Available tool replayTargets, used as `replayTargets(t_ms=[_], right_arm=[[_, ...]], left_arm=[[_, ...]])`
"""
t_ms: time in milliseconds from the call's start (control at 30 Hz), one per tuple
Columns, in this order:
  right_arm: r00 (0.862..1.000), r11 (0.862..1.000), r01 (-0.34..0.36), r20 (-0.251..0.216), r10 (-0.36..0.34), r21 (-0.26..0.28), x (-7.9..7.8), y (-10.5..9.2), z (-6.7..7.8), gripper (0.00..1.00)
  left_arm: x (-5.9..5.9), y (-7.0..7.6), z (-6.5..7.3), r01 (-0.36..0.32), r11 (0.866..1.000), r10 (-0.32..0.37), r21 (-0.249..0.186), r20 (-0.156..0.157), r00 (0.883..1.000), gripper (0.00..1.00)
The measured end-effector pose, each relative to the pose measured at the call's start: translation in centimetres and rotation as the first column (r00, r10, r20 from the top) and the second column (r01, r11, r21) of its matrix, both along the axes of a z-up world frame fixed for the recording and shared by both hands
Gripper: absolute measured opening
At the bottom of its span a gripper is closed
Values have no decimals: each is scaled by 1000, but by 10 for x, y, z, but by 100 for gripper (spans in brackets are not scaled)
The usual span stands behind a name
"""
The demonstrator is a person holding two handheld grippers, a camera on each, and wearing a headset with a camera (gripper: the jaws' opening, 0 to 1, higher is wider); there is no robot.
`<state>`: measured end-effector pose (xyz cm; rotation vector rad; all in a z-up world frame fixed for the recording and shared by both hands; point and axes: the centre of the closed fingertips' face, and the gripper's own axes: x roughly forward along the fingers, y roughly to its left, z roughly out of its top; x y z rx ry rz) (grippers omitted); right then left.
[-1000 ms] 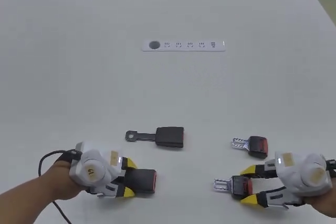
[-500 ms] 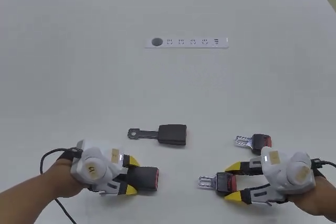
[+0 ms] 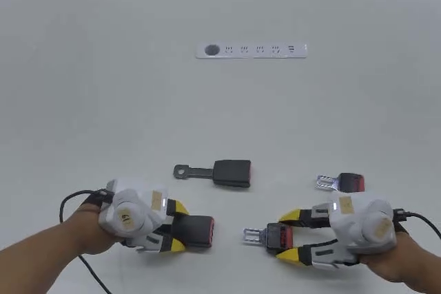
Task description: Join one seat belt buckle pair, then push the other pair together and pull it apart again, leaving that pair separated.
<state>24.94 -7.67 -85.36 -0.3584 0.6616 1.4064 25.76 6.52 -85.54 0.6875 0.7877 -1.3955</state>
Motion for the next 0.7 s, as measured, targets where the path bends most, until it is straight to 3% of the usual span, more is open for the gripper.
replayTargets(t_ms=[433, 700], right_arm=[[1000, 998, 10, 2, -10, 56, -2, 41, 2, 34], [1000, 998, 15, -12, -14, 64, -1, 50, 3, 34]], left_arm=[[1, -1, -1, 6, 1000, -6, 19, -1, 1000, 33], [1, 0, -2, 11, 999, -11, 33, 2, 1000, 33]])
